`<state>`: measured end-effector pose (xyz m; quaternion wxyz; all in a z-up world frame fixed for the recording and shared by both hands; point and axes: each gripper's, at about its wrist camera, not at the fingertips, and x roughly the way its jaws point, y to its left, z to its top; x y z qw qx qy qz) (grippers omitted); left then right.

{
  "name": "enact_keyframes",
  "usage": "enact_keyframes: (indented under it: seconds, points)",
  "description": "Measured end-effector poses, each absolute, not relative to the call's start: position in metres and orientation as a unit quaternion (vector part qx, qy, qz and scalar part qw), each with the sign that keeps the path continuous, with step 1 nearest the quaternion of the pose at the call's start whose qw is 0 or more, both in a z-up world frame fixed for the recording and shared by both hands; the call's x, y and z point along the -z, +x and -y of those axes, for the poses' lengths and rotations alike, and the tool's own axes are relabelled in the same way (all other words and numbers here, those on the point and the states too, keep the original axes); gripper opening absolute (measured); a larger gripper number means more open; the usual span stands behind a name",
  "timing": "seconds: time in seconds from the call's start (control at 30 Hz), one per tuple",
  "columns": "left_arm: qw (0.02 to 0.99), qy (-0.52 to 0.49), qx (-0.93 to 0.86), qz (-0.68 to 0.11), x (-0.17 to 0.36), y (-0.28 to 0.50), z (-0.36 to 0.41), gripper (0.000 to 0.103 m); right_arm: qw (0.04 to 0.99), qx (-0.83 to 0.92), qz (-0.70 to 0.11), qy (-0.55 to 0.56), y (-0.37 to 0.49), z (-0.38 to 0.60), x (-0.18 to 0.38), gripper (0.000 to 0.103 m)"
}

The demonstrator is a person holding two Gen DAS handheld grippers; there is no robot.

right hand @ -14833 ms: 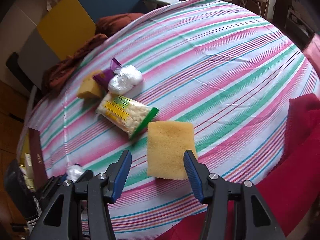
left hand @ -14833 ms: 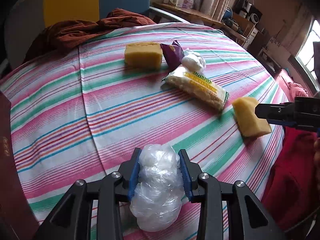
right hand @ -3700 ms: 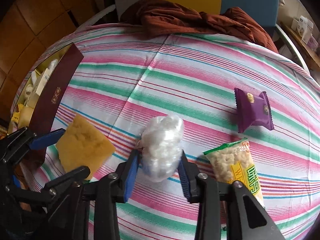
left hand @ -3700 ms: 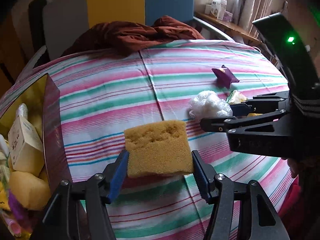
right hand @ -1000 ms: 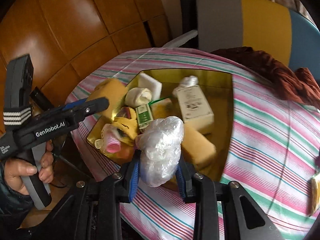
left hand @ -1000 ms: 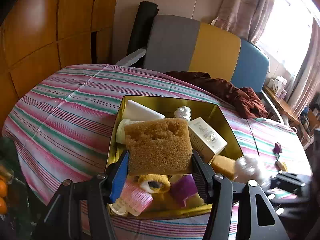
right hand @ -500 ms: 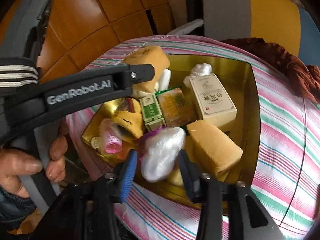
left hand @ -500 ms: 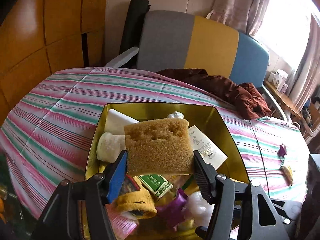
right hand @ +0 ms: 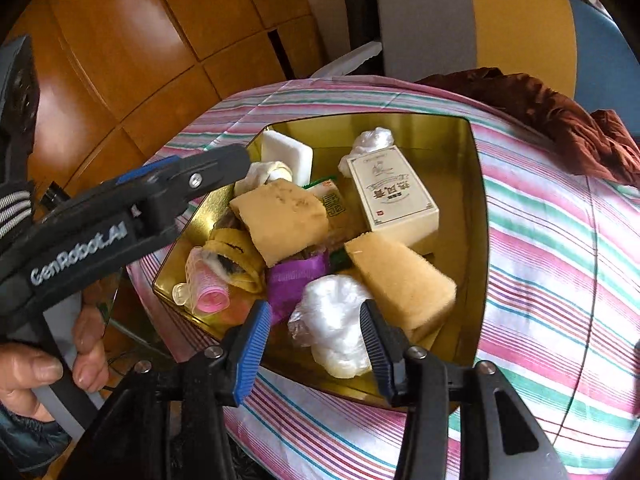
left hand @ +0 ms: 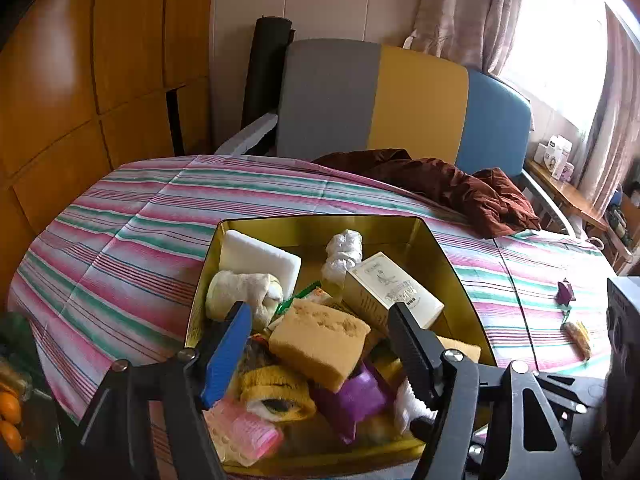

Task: Organize objects
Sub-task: 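Open both tools to drop the sponge and plastic bundle into the tray, then move both tools back toward the two remaining snack packets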

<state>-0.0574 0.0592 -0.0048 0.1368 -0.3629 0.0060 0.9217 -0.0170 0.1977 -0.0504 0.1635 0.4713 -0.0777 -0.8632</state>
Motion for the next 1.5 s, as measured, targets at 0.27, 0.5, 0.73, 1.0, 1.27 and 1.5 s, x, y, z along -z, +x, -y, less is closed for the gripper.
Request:
enact_keyframes:
  seconds: [0.27, 0.5, 0.73, 1.0, 1.27, 1.5]
  points:
    - [0.142, -0.355, -0.924, -0.012, 0.001, -0.038, -0.059, 0.074, 0.138, 0.877, 0.071, 0.454, -0.005, -0.205, 0.038, 0.048]
    - [0.151, -0.355, -0.923, -0.009, -0.001, -0.022, -0.059, 0.074, 0.106, 0.892, 0.062, 0.436, 0.004, -0.215, 0.024, 0.048]
    - [0.171, -0.358, -0.918, -0.02, 0.0, -0.006, -0.072, 0.075, 0.068, 0.903, 0.045, 0.422, 0.017, -0.229, 0.012, 0.05]
    - [0.2, -0.352, -0.913, -0.046, -0.004, 0.005, -0.096, 0.076, 0.027, 0.9, 0.07, 0.429, 0.032, -0.271, 0.02, 0.051]
    - [0.239, -0.338, -0.907, -0.081, -0.012, 0.015, -0.131, 0.078, -0.023, 0.892, 0.084, 0.444, 0.048, -0.328, 0.028, 0.051]
    - [0.284, -0.331, -0.893, -0.111, -0.015, 0.025, -0.167, 0.078, -0.054, 0.874, 0.081, 0.476, 0.059, -0.385, 0.036, 0.056]
